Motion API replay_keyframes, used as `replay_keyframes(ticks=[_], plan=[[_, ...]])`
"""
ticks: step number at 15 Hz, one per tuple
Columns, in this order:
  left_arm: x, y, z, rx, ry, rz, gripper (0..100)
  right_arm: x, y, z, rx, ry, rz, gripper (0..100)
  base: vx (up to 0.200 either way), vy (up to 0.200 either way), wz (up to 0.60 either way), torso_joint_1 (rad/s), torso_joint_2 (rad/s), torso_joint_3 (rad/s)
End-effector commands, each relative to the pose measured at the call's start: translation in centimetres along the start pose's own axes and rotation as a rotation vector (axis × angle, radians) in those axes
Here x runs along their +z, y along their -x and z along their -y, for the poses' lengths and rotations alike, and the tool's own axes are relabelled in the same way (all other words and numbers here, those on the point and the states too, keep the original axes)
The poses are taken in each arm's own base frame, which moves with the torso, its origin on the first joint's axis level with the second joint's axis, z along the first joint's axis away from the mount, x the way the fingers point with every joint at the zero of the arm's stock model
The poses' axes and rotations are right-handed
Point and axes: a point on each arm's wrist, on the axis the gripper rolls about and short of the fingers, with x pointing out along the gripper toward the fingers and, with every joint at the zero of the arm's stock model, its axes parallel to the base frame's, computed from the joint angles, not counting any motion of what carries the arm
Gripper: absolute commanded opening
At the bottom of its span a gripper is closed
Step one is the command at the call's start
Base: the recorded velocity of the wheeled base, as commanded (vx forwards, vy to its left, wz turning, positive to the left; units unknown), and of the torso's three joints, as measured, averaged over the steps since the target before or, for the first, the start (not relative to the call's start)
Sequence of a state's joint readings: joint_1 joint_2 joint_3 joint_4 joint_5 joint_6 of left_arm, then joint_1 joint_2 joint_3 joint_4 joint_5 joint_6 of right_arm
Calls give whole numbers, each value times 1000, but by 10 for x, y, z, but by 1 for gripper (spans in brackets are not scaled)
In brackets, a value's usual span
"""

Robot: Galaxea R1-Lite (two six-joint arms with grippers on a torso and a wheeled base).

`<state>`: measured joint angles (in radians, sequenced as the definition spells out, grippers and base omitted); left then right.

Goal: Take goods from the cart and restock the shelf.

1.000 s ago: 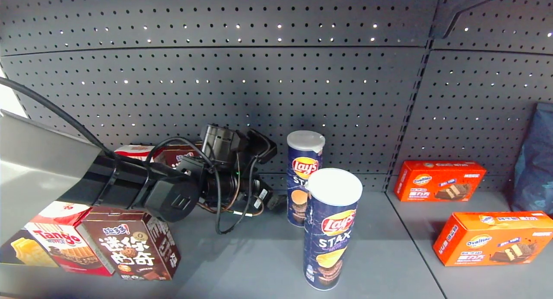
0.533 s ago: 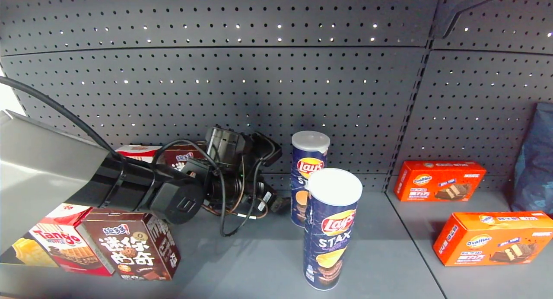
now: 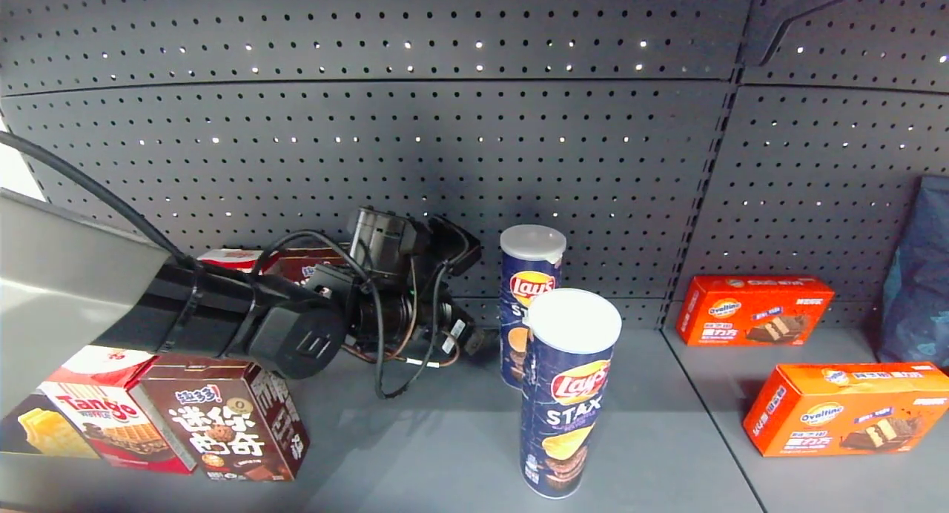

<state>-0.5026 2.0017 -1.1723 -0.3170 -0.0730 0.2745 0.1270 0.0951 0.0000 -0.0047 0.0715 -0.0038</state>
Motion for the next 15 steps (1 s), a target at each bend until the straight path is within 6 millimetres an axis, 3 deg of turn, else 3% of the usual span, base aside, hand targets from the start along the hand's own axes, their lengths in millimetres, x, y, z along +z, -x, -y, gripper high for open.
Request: replay_keyframes(ticks=[1, 2, 4, 7, 8, 9, 10, 11, 14, 15], plan=[[18, 29, -16, 50, 12, 73, 100, 0, 0, 0, 1, 1, -2, 100, 0, 0, 0, 0, 0, 0], [29, 57, -21, 77, 20, 121, 100, 0, 0, 0, 1, 1, -2, 100, 0, 0, 0, 0, 0, 0], [44, 93, -18, 103, 69, 168, 100, 0, 0, 0, 2, 1, -2, 100, 0, 0, 0, 0, 0, 0], [51, 149, -25, 204, 96, 201, 100, 0, 0, 0, 1, 1, -2, 100, 0, 0, 0, 0, 0, 0], [44, 178, -27, 236, 105, 216, 100, 0, 0, 0, 1, 1, -2, 100, 0, 0, 0, 0, 0, 0], [39, 190, -24, 239, 106, 218, 100, 0, 0, 0, 1, 1, -2, 100, 0, 0, 0, 0, 0, 0], [17, 224, -12, 239, 110, 233, 100, 0, 0, 0, 2, 1, -2, 100, 0, 0, 0, 0, 0, 0], [1, 244, -6, 251, 129, 244, 100, 0, 0, 0, 2, 1, -2, 100, 0, 0, 0, 0, 0, 0], [-37, 278, 10, 268, 189, 269, 100, 0, 0, 0, 1, 1, -2, 100, 0, 0, 0, 0, 0, 0], [-58, 293, 21, 271, 189, 284, 100, 0, 0, 0, 12, 0, -6, 100, 0, 0, 0, 0, 0, 0]])
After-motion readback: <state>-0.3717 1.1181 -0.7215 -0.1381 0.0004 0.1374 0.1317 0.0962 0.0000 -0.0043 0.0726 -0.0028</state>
